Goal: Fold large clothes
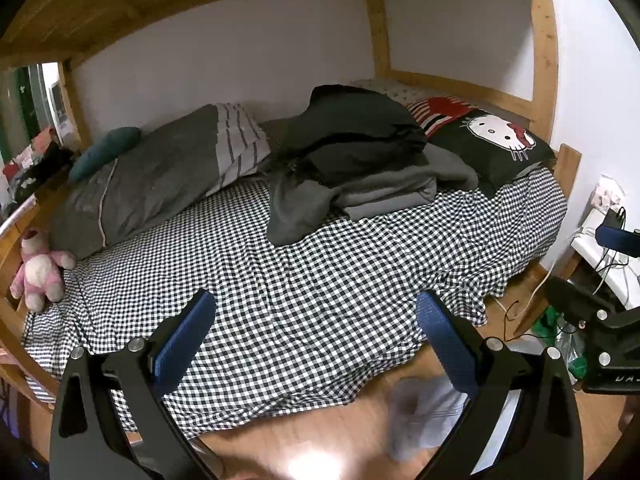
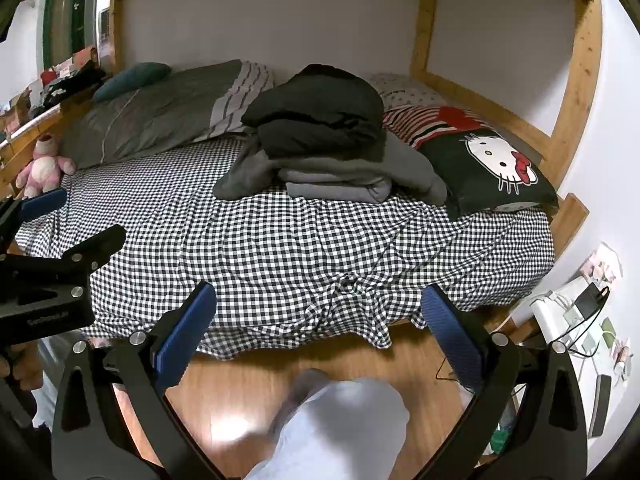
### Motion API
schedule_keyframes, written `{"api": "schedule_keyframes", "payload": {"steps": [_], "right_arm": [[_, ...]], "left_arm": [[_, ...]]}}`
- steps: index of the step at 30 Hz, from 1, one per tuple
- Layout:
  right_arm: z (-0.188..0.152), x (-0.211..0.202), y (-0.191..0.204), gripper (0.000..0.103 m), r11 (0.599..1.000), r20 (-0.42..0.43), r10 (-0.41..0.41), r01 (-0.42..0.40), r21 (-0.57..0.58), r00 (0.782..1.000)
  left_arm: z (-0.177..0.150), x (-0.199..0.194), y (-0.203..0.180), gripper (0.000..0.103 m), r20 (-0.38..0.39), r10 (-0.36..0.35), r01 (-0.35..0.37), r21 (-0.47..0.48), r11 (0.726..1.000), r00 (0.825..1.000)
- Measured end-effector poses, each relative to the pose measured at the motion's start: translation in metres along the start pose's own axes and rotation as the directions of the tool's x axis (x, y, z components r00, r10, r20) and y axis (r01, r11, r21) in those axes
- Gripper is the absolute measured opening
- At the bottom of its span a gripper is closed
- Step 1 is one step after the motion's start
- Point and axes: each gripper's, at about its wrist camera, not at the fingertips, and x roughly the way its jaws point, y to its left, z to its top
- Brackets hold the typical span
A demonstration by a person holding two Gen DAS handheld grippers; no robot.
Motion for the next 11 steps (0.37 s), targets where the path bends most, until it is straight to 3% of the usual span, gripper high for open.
{"api": "schedule_keyframes", "payload": {"steps": [11], "right_arm": [[0.0015, 0.0009, 0.0016, 0.100, 1.000, -0.007, 0.008, -0.008, -0.005, 1.000]], "left_arm": [[0.0007, 0.0024, 0.0001, 0.099, -0.018, -0.030, 0.030, -0.002, 1.000, 0.999]]}}
